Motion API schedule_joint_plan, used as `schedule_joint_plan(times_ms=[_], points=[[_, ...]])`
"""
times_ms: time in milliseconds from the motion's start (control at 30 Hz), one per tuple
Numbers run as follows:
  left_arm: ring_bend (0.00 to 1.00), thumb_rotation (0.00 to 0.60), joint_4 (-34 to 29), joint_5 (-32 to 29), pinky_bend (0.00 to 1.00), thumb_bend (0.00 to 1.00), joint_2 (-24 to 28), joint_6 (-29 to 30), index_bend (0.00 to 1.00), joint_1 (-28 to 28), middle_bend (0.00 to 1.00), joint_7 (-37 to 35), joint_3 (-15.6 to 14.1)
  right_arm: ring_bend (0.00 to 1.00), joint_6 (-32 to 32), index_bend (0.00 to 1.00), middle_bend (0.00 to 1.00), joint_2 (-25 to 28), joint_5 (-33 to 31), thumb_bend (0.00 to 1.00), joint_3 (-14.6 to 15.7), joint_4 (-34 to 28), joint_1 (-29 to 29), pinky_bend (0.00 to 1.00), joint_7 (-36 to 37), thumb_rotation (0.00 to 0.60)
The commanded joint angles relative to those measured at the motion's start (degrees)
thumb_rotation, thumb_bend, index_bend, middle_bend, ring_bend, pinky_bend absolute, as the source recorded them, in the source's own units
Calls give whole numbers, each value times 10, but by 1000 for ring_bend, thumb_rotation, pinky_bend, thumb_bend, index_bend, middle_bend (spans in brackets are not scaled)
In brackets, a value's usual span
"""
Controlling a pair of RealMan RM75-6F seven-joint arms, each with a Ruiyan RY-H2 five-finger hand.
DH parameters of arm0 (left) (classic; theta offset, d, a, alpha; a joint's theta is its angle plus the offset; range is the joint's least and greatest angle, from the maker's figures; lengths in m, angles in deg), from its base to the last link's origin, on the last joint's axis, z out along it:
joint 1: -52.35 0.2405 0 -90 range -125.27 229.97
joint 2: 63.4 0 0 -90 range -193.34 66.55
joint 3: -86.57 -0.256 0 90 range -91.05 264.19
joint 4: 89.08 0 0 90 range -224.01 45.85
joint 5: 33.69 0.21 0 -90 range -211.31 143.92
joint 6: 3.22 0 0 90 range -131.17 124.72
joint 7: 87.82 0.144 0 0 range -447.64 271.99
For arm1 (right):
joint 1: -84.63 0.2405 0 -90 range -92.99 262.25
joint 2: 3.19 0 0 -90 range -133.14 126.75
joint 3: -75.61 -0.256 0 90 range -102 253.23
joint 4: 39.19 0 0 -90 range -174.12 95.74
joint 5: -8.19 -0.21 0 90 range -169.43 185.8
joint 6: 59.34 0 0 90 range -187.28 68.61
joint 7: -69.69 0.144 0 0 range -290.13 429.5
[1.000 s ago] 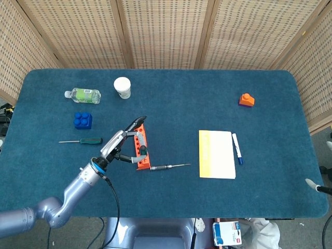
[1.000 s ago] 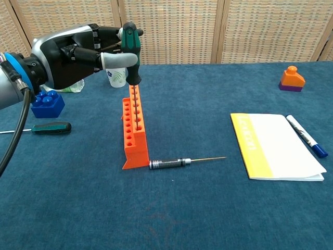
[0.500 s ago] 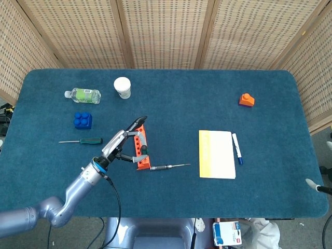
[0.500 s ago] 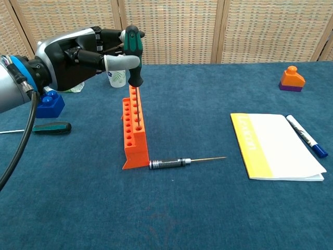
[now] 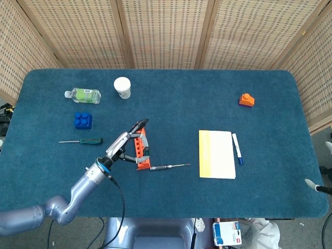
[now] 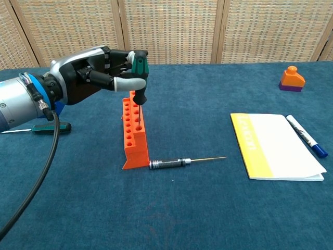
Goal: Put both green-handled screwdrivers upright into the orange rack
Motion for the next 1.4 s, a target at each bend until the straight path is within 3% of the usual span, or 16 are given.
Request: schedule_joint_plan(times_ms=[33,400,1167,1400], points=[[0,600,15,2,0,369,-13,1,645,0,0,9,-5,0,-1,0,0,0,0,0,0,0,0,0,1,600],[0,600,32,4,0,377,-24,7,645,6,0,3,-9,0,-1,0,0,1,1,0,1,0,0,0,3,600],[0,600,118,59,0,386,-60,50,642,20,0,-95,-38,0,-4,0,0,0,1,0,2,0,1,0,-1,600],[0,600,125,62,0,386,-63,54,538,20,0,-104,-41,0,-4,0,0,-1,1,0,2,0,2,0,-1,600]])
